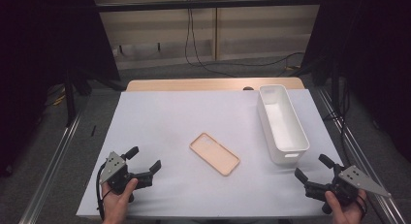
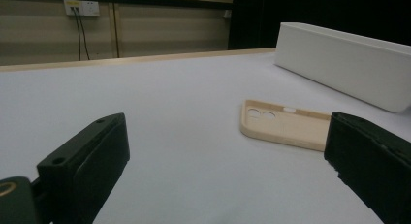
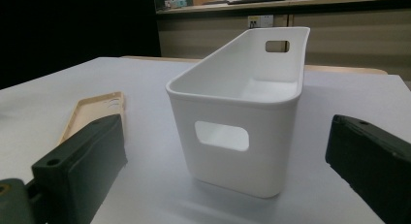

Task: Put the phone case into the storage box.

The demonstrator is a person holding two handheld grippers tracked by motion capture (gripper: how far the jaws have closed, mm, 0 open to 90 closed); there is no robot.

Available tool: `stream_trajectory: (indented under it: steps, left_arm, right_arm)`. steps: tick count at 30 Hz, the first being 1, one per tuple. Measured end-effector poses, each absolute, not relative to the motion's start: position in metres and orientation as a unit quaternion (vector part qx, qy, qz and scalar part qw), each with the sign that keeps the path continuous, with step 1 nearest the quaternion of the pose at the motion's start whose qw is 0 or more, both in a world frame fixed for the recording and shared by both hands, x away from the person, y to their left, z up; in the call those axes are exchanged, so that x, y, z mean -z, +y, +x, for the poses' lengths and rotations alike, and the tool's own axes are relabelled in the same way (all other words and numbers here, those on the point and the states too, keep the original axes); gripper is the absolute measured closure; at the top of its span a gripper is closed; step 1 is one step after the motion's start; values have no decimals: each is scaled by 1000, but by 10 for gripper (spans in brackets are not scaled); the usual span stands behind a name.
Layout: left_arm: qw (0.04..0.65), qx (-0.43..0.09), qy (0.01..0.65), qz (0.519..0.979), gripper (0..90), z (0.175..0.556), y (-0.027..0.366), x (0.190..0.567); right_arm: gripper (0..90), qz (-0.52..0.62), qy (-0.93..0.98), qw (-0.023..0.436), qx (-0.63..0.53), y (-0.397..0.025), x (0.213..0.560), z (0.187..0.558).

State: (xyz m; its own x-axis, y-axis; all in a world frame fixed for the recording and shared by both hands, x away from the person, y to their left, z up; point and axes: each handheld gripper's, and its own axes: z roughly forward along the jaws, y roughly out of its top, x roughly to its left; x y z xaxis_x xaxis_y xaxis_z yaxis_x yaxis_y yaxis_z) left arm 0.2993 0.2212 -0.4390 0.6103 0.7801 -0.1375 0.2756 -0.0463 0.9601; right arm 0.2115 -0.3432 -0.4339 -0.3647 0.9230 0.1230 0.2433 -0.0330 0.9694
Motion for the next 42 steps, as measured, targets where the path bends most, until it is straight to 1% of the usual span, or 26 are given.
stream_trajectory:
  steps: [19,29,33,35,42]
  left_arm:
    - [568,-208,388,695,28,302,223,438]
    - [564,-192,386,704,40,302,222,438]
    - [563,-183,385,708,41,302,220,438]
    - [570,-169,382,708,43,302,219,438]
    - [571,-157,372,714,53,304,216,439]
  right_arm:
    - [6,471,618,309,-548,-345,435,211]
    - [6,468,621,307,-548,-343,435,212]
    - [6,470,620,306,-549,-342,434,212]
    - [6,469,621,306,-548,-342,434,211]
    - [6,466,623,305,-549,-341,434,211]
